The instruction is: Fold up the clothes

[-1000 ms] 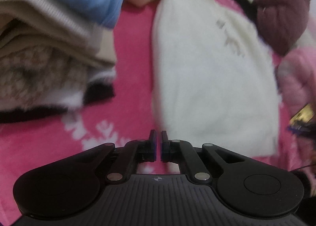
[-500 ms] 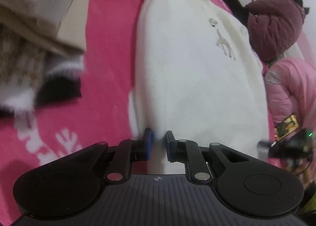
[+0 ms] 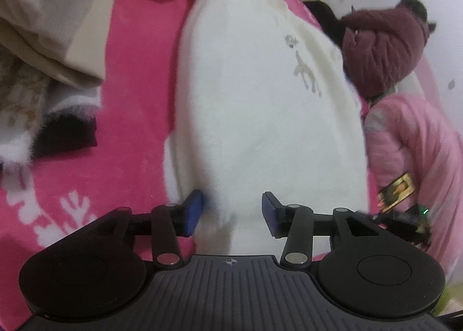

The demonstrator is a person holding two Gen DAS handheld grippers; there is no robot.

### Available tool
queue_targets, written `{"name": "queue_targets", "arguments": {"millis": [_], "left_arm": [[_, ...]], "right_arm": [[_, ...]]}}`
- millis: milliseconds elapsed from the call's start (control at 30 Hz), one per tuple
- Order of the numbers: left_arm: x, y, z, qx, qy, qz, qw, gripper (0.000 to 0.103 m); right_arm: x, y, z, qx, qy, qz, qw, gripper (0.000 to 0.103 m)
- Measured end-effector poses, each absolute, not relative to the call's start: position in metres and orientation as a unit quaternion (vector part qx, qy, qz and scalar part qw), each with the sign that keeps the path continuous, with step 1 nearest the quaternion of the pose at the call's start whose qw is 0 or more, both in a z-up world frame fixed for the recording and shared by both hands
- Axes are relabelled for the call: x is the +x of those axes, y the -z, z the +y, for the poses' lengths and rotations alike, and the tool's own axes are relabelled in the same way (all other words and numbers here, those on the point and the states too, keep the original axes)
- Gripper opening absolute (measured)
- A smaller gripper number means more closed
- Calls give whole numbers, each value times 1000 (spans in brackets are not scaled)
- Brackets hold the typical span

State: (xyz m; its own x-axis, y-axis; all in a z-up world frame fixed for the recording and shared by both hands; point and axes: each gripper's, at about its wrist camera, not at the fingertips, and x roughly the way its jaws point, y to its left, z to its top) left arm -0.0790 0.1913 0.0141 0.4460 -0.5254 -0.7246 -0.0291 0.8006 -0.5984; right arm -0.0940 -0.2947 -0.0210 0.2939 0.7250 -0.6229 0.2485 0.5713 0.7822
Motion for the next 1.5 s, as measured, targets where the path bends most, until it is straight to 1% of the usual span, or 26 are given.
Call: {"name": "queue_targets", "arguments": {"millis": [33,67,100,133,167,200,267,300,400,433,467,567,600,633,700,767,867,933,967,1000,1067,1100,1167,1233,1333,1500], "left_arm": [[-79,-13,186,-252,147,505,812,37],[-79,-12,182,-228,140,507,819,26],[-80,-12,177,-213,128,506,826,18],[-83,-14,174,-205,118,504,831,16],[-87,-17,172,-200,110,501,835,10],[-90,-24,173,-222,116,492,834,7],[-96,-37,176,-268,128,472,830,6],[-94,-48,181,-309,145,454,823,5],[-52,-112,200,-374,186,351,838,4],[-38,-134,206,-395,199,315,840,1],[-24,-156,213,-414,212,279,840,0],[-34,-243,231,-409,259,149,862,0],[-48,-260,235,-392,265,129,871,0],[-62,-278,239,-375,271,109,880,0],[-65,-242,230,-374,263,164,874,0],[-67,-206,221,-373,253,219,866,0],[-71,-152,207,-369,236,300,847,0],[-73,-117,198,-364,225,353,832,5],[-74,-99,193,-362,219,379,823,11],[-75,-81,188,-359,212,405,814,14],[-78,-45,179,-352,199,455,793,15],[-74,-38,173,-347,201,458,793,17],[-67,-27,159,-338,206,464,792,20],[-59,-15,146,-329,211,469,792,23],[-48,3,126,-315,218,477,791,30],[-38,7,122,-290,191,462,816,31]], "right_arm": [[-94,22,-294,430,-172,566,682,50],[-94,22,-293,428,-170,565,685,50],[-95,20,-291,419,-169,564,691,49],[-96,16,-287,401,-170,565,701,40],[-98,10,-281,382,-182,565,708,26],[-99,3,-275,364,-199,565,714,10],[-99,-15,-266,334,-224,553,730,10],[-91,-26,-265,323,-232,544,739,9],[-32,-80,-267,310,-240,502,771,9],[-5,-109,-268,306,-243,476,788,10],[19,-145,-267,299,-252,442,807,9],[45,-264,-259,255,-302,333,856,10],[41,-296,-254,231,-322,306,866,10],[33,-316,-251,211,-336,291,871,10],[15,-332,-250,189,-351,288,871,10],[-3,-319,-253,201,-352,310,860,9],[-29,-251,-272,249,-313,371,838,9],[-41,-195,-292,298,-273,417,814,9],[-46,-165,-305,327,-245,440,800,9],[-50,-141,-315,347,-221,455,790,9],[-56,-103,-332,377,-180,472,776,9],[-56,-90,-338,392,-167,475,770,9],[-58,-77,-347,407,-156,465,771,9],[-57,-77,-350,415,-154,451,775,9],[-55,-80,-349,420,-155,439,779,10],[-53,-79,-350,420,-162,434,780,10]]}}
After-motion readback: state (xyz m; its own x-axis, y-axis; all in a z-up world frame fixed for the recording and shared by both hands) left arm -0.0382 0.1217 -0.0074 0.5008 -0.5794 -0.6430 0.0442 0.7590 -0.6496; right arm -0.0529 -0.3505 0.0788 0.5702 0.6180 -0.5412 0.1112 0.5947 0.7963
